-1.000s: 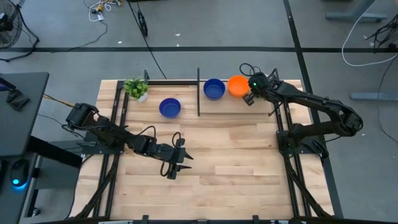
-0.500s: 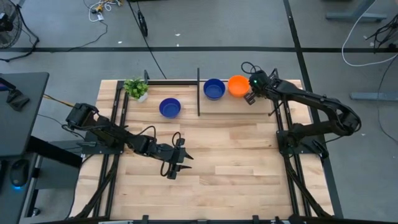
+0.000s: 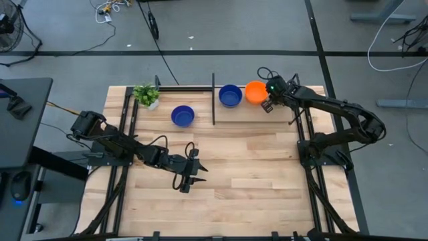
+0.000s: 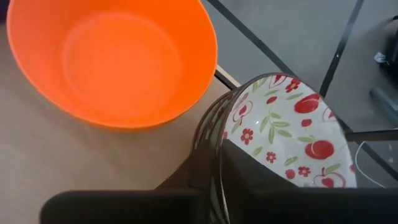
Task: Pick & Place Mini bowls
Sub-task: Stack the white patterned bowl on top of the white patterned bowl on the shelf, then stack the blue bowl on top of the blue bowl on the shelf
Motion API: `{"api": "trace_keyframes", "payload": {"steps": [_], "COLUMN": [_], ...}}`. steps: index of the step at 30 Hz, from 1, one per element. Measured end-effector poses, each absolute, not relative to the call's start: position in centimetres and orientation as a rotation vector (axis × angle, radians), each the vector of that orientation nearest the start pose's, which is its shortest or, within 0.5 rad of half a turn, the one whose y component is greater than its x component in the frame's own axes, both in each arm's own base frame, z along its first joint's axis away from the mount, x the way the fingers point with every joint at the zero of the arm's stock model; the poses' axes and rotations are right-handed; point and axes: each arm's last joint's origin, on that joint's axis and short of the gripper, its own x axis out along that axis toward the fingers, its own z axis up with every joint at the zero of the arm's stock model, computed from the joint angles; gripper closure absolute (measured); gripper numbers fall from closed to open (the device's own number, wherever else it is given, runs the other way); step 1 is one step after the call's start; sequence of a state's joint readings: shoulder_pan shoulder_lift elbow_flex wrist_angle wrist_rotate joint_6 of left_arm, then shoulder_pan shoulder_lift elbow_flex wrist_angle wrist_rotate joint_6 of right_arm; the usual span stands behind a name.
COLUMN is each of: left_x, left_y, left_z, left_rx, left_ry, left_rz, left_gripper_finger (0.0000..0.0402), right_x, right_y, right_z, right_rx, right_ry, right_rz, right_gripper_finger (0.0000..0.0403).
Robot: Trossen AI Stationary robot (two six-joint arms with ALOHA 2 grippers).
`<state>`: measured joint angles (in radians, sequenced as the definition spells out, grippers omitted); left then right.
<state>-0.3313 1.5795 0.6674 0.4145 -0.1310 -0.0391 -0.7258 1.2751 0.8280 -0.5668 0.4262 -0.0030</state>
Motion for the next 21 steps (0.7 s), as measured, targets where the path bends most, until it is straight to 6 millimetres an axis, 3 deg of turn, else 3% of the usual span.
{"api": "trace_keyframes", "payload": {"steps": [8, 14, 17, 21], "left_x": [28.9, 28.9, 28.9, 28.9], "left_y": [-9.6, -9.5, -9.5, -9.5], "left_z": [16.4, 16.4, 16.4, 16.4], "left_rx": [0.076, 0.076, 0.077, 0.076], "left_ry": [0.489, 0.489, 0.488, 0.489], "left_rz": [-0.187, -0.183, -0.181, -0.179], "left_gripper_finger": [0.0211, 0.0211, 0.0211, 0.0211], "right_x": [17.1, 17.1, 16.9, 17.4], "right_y": [-16.8, -15.6, -14.7, -12.9], "right_z": [22.7, 25.1, 26.0, 26.3], "right_rx": [0.142, 0.150, 0.197, 0.216], "right_ry": [1.057, 0.945, 0.883, 0.810], "right_rz": [-1.037, -1.000, -0.937, -0.805], "right_gripper_finger": [0.0294, 0.0238, 0.0251, 0.0316]}}
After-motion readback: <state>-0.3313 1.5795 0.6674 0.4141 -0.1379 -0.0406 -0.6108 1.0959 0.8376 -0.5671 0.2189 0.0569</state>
